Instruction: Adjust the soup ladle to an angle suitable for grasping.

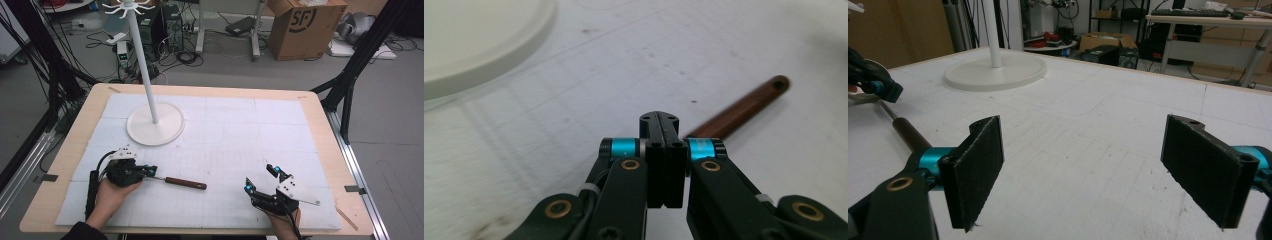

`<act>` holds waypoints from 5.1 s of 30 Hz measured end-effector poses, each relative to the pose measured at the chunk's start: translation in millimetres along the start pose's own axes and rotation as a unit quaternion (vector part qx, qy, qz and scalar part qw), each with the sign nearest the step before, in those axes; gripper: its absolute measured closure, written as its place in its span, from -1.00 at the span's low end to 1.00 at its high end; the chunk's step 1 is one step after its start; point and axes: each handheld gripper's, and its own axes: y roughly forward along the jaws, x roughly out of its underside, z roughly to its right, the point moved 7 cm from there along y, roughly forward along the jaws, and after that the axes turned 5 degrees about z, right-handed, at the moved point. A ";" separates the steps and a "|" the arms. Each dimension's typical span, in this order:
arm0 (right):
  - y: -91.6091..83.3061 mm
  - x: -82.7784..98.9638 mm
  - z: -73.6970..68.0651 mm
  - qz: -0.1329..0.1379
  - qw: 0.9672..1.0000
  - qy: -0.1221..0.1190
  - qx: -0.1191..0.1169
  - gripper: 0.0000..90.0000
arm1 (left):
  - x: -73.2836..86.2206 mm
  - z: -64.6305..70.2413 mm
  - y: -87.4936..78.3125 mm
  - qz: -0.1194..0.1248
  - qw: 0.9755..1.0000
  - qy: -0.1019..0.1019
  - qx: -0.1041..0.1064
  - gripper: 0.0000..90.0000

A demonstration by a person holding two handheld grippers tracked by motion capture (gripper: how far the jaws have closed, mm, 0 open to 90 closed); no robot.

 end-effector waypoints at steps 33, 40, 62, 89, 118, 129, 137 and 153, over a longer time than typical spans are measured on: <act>-1.5 -1.7 2.0 0.005 1.000 0.006 0.002 -0.64 | -7.3 77.2 80.6 -0.079 0.990 0.080 0.088 1.00; -2.4 -2.3 3.6 0.008 1.000 0.006 0.004 -0.64 | -10.5 88.4 90.8 -0.094 0.986 0.097 0.095 1.00; -2.9 -3.1 3.3 0.009 1.000 0.005 0.003 -0.64 | -6.2 95.5 97.1 -0.109 0.983 0.098 0.108 1.00; -4.2 -3.7 5.2 0.012 1.000 0.009 0.004 -0.64 | -33.5 52.1 120.2 -0.078 0.995 0.062 0.027 1.00; -3.3 -3.1 3.5 0.010 1.000 0.004 0.005 -0.64 | -42.3 34.6 126.8 -0.061 0.998 0.023 0.014 1.00; 2.3 -2.5 2.4 0.006 1.000 0.004 0.003 -0.64 | -58.8 29.1 75.3 0.004 0.999 0.008 0.034 1.00; 6.4 1.2 0.7 -0.004 1.000 0.000 0.001 -0.64 | -53.6 11.7 34.3 0.031 0.999 0.003 0.020 1.00; 1.4 0.9 2.2 -0.001 1.000 0.003 0.006 -0.64 | -32.3 -6.2 25.3 0.012 1.000 -0.002 -0.003 1.00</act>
